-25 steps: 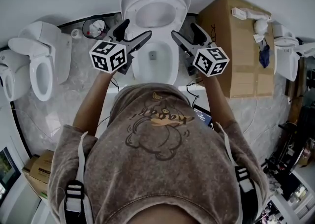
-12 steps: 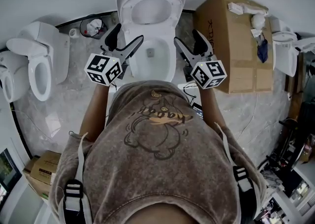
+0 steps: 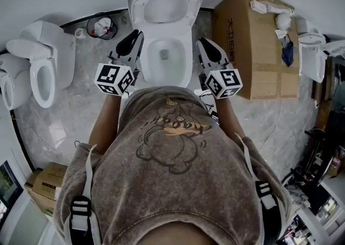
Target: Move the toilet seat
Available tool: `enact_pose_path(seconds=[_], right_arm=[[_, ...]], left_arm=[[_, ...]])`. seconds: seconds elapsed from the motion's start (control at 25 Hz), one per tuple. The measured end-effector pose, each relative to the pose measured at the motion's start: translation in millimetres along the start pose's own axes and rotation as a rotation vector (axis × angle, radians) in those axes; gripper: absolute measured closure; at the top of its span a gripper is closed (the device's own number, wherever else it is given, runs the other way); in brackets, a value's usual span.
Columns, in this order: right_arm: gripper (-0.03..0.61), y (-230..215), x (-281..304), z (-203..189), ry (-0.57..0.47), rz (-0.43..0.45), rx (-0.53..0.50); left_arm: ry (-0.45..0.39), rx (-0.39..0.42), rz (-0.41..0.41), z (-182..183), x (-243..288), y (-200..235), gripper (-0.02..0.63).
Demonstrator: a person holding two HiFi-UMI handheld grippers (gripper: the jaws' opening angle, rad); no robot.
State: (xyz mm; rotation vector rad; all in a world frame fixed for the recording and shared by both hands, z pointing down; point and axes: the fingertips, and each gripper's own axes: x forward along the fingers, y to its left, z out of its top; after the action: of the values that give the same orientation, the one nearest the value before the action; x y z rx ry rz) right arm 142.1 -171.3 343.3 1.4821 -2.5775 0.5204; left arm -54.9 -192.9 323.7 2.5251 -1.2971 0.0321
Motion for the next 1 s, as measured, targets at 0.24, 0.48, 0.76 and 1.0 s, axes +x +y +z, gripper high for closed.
enact_pose_path(seconds=[0.24,0.48,0.76,1.0], right_arm=[[0.58,1.1,2.0,-7.7,0.006,-0.025,-0.017],[0.58,-4.9,4.9,-19.0,0.016,-0.05,-0.012],[0.58,-8.2,6.7,-23.1,0.019,-0.064,-0.016],[0.581,-6.2,12.2,-22.0,0.02,-0.05,-0.017]], left_arm=[[0.02,-0.003,0.007,-13.0,-2.1,1.1,0.603],[0.032,-0.027,0.031,-24.8,-5.1,8.8,0.604],[0.027,-0.058,0.024,-25.6,-7.1,10.1,0.604],[0.014,-0.068,0.031,-20.4,-7.1,13.1,0.604]])
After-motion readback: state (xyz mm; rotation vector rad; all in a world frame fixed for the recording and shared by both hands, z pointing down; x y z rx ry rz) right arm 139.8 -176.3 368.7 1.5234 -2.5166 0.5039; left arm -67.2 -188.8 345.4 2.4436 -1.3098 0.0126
